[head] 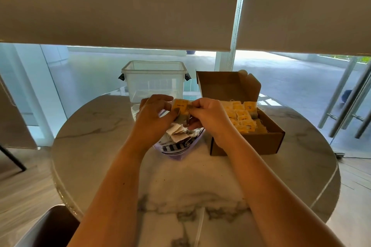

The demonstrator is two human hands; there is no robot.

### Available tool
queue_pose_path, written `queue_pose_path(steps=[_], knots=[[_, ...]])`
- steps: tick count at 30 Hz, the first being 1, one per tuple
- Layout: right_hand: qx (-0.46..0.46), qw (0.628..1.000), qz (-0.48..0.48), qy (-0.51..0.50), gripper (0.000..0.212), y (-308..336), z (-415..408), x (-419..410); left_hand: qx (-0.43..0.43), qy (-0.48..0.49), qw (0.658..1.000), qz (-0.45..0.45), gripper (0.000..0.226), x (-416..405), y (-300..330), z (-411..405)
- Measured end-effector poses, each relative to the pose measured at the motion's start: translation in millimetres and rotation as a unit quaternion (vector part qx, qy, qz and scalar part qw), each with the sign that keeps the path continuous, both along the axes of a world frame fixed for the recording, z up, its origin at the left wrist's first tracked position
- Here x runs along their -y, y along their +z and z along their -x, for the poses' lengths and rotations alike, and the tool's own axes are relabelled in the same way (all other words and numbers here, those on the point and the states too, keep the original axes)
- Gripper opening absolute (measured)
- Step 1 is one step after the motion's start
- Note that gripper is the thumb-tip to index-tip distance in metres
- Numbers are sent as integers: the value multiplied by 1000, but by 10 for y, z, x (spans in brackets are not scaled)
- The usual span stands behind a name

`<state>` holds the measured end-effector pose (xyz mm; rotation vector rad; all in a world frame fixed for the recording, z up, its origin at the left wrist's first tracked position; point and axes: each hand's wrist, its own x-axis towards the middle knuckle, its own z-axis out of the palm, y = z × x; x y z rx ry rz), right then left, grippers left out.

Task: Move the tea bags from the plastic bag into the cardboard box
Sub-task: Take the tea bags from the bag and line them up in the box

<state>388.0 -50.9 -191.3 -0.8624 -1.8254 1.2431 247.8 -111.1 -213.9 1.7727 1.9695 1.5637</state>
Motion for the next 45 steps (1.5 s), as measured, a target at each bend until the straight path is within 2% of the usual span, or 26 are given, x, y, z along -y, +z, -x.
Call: queue_pose_path(steps=[4,13,17,20,25,30,33,39,45], knots=[[-46,998,48,11,3,24,-87,-20,34,-22,999,-18,9,-35,13,-47],[23,999,-33,-15,4,98,-299,-102,63,16,998,-14,13,-119,-36,-59],[34,999,-12,9,5,110,-339,-116,58,31,997,-28,19,-149,-62,-132],[28,999,-18,22,11,130,-332,-101,113,-3,992,-53,29,-114,-21,-182],[40,998,-49,29,28,146,-389,-146,195,-44,976,-91,26,-22,61,-253],[63,992,-114,-8,31,116,-431,-232,200,-38,975,-89,38,-32,62,-242],[81,987,-138,-17,27,90,-477,-289,252,-25,961,-113,31,-24,66,-206],[48,983,-149,-99,13,125,-642,-381,246,-10,961,-127,21,-30,54,-182],[19,959,-84,-270,20,148,-1018,-739,230,-7,966,-114,26,-74,26,-180]])
